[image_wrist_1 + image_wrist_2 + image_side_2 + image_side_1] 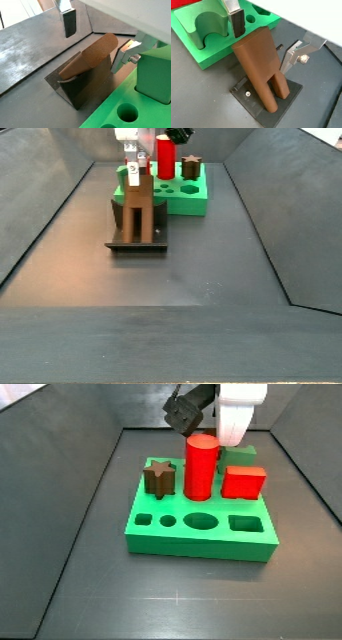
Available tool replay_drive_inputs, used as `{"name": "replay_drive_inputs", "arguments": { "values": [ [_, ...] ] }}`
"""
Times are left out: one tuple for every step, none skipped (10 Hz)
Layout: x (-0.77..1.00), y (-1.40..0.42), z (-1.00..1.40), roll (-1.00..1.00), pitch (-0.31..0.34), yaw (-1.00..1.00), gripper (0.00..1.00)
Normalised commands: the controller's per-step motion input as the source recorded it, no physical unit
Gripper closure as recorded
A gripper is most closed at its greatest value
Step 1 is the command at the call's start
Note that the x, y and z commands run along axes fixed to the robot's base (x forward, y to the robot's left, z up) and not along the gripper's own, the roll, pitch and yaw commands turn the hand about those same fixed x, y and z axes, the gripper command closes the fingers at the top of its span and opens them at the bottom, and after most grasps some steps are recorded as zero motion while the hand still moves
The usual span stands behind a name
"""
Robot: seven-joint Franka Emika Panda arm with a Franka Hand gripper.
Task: Pick up the square-circle object. Move up. Rotate the square-circle object. Place the square-circle object on the fixture. Regrasp the square-circle object. Move to above the board. Insert the square-circle object.
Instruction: Regrasp the square-circle object, then move to above the board.
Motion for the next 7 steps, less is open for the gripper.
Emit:
{"name": "replay_drive_inputs", "arguments": {
  "values": [
    [0.10,-0.01,0.00,-0.02,0.201,0.06,0.00],
    [0.10,-0.01,0.00,-0.02,0.201,0.06,0.00],
    [0.10,-0.01,0.00,-0.02,0.201,0.06,0.00],
    [0.10,-0.01,0.00,-0.02,0.201,0.06,0.00],
    [0.00,0.50,0.17,0.00,0.000,0.00,1.00],
    [0.05,0.30,1.00,-0.24,0.090,0.15,1.00],
    [0.05,0.30,1.00,-0.24,0.101,0.14,1.00]
  ]
}}
